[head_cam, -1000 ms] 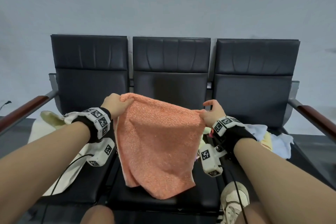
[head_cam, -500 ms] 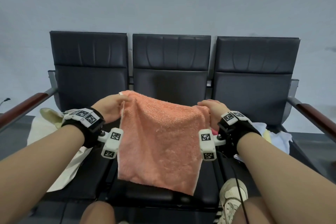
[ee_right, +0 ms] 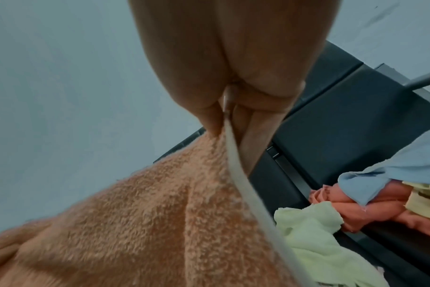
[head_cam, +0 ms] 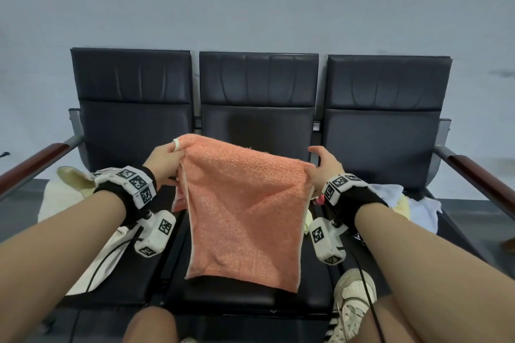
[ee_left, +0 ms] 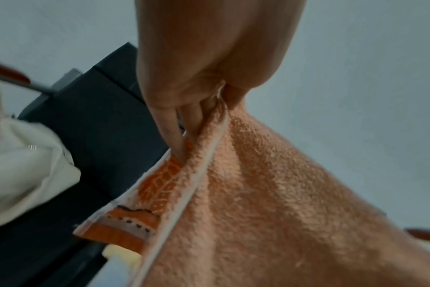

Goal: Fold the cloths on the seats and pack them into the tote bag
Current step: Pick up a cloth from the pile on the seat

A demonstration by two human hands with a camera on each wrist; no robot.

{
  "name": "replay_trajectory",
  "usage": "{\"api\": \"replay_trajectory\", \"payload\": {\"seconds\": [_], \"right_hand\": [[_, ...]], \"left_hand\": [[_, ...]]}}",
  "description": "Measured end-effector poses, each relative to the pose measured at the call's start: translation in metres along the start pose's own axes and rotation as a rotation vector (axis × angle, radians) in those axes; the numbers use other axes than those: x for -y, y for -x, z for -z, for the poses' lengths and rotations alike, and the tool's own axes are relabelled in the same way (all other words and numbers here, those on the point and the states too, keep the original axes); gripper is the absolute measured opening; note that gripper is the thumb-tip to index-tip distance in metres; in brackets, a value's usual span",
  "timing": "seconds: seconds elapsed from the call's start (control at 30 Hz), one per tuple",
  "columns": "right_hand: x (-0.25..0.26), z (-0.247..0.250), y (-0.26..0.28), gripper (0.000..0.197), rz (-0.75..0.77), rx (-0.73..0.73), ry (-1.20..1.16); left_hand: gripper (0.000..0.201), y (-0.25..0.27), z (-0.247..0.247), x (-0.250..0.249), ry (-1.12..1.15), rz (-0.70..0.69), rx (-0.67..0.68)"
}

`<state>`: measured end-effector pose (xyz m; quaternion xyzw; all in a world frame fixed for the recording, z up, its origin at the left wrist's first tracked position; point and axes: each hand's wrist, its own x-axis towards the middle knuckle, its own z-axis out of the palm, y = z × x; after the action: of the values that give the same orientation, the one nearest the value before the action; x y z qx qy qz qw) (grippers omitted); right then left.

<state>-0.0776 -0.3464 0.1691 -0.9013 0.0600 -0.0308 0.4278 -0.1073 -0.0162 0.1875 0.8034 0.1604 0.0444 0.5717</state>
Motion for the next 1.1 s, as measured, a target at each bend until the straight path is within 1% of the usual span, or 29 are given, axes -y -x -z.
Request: {"api": "replay_trajectory", "payload": {"seconds": [0.07,0.17,0.2,0.27,0.3,0.33,0.37,0.4,0.43,0.47,0.5,0.53,0.57,0.6,0.63,0.67,0.7,0.8,0.87,1.0,1.03,1.1], "right_hand": [[-0.001,0.000,0.000,0.048,-0.017,-0.021,0.006],[-0.006,-0.001,-0.006,0.043,-0.070,-0.083,-0.049],[-0.008,-0.002,-0.007,0.042,-0.083,-0.099,-0.078],[-0.009,-0.001,-0.012,0.039,-0.129,-0.113,-0.189],[-0.007,0.001,-0.014,0.038,-0.179,-0.112,-0.276],[-0.005,0.002,-0.014,0.039,-0.244,-0.094,-0.368],[-0.005,0.003,-0.017,0.045,-0.323,-0.048,-0.462],[-0.005,0.004,-0.019,0.056,-0.393,0.021,-0.545],[-0.008,0.003,-0.023,0.068,-0.436,0.087,-0.588],[-0.012,0.001,-0.028,0.073,-0.457,0.135,-0.609],[-0.009,0.004,-0.026,0.068,-0.441,0.157,-0.609],[-0.003,0.007,-0.021,0.056,-0.408,0.168,-0.613],[-0.001,0.010,-0.018,0.052,-0.377,0.145,-0.611],[-0.001,0.013,-0.018,0.052,-0.343,0.105,-0.602],[-0.004,0.014,-0.018,0.057,-0.318,0.063,-0.613],[-0.008,0.013,-0.019,0.063,-0.285,0.032,-0.625],[-0.010,0.012,-0.020,0.067,-0.236,-0.005,-0.586],[-0.013,0.010,-0.015,0.067,-0.092,-0.068,-0.295],[-0.011,0.012,-0.009,0.066,-0.017,-0.079,-0.183],[-0.011,0.015,-0.004,0.061,0.019,-0.087,-0.052],[-0.011,0.017,-0.004,0.059,0.025,-0.113,-0.041],[-0.011,0.019,-0.006,0.054,-0.001,-0.171,-0.063]], "left_hand": [[0.018,0.002,-0.001,0.000,-0.066,0.016,0.023],[0.017,0.002,-0.004,0.002,-0.077,0.029,0.044],[0.022,0.003,-0.004,0.003,-0.097,0.035,0.027],[0.039,-0.003,-0.002,0.006,-0.124,0.043,-0.069],[0.046,-0.007,0.002,0.009,-0.130,0.059,-0.126],[0.051,-0.012,0.005,0.013,-0.096,0.099,-0.150],[0.056,-0.014,0.009,0.016,0.008,0.164,-0.118],[0.058,-0.016,0.010,0.017,0.162,0.252,-0.034],[0.052,-0.015,0.010,0.017,0.286,0.292,0.039],[0.039,-0.009,0.009,0.012,0.379,0.287,0.120],[0.025,-0.004,0.008,0.007,0.424,0.267,0.199],[0.013,-0.002,0.006,0.005,0.397,0.224,0.251],[0.016,-0.001,0.003,0.006,0.360,0.170,0.283],[0.031,0.003,0.000,0.005,0.306,0.123,0.315],[0.044,0.002,0.000,0.006,0.275,0.082,0.324],[0.050,0.002,0.000,0.007,0.223,0.060,0.312],[0.050,0.003,-0.001,0.008,0.173,0.052,0.285],[0.038,0.005,-0.001,0.009,0.009,0.030,0.174],[0.028,0.007,-0.001,0.007,-0.093,0.014,0.113],[0.030,0.004,0.001,0.009,-0.246,-0.020,0.050],[0.025,0.003,0.003,0.011,-0.260,-0.031,0.042],[0.025,-0.002,0.003,0.014,-0.243,-0.038,0.009]]}}
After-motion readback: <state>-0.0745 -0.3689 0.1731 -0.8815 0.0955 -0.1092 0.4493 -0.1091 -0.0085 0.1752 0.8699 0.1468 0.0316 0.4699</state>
